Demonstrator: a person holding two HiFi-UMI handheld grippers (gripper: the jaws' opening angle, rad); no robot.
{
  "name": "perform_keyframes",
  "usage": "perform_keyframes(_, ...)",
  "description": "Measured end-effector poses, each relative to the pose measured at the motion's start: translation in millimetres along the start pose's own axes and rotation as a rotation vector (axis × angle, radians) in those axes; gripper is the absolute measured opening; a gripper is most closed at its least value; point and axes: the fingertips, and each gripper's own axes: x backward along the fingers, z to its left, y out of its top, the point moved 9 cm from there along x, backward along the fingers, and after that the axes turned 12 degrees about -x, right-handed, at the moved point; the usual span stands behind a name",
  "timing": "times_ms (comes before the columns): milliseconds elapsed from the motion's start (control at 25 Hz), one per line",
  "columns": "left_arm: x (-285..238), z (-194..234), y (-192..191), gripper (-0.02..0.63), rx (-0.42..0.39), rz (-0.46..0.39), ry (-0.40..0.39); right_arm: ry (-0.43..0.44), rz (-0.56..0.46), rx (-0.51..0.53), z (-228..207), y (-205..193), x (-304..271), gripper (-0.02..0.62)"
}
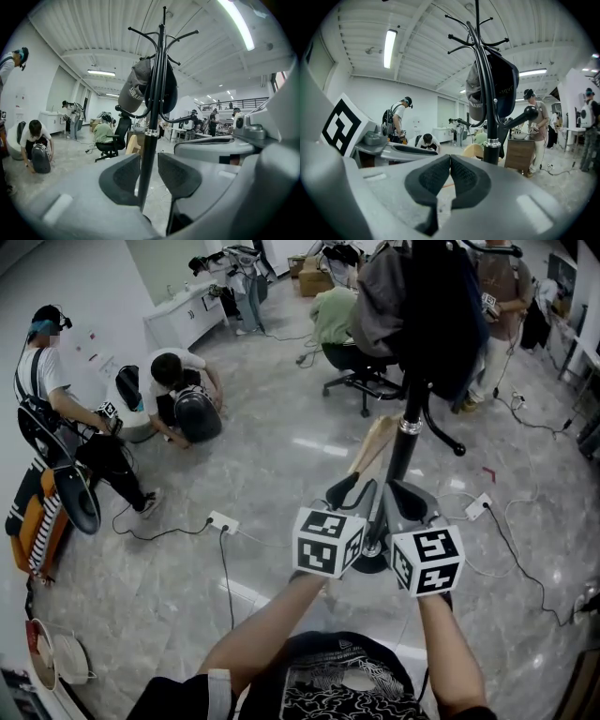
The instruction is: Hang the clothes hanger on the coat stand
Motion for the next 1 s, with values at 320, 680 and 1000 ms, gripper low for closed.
perform_keyframes(320, 13.8, -6.2, 9.4, 0.106, -0.019, -0.004, -0.01, -0.001, -0.01, -0.004, 6.4, 1.8, 8.2, 0.002)
perform_keyframes(680, 25.5, -16.9, 13.5, 0.104, -0.044, -0.007, -0.025, -0.01, -0.019, -0.009, 11.8, -3.1, 19.4, 0.002)
perform_keyframes(1000, 38.1, -24.9, 14.7, 0.081, -0.064, -0.013, -0.036, -0.011, -0.016, 0.007, 22.3, -4.7, 29.5, 0.002)
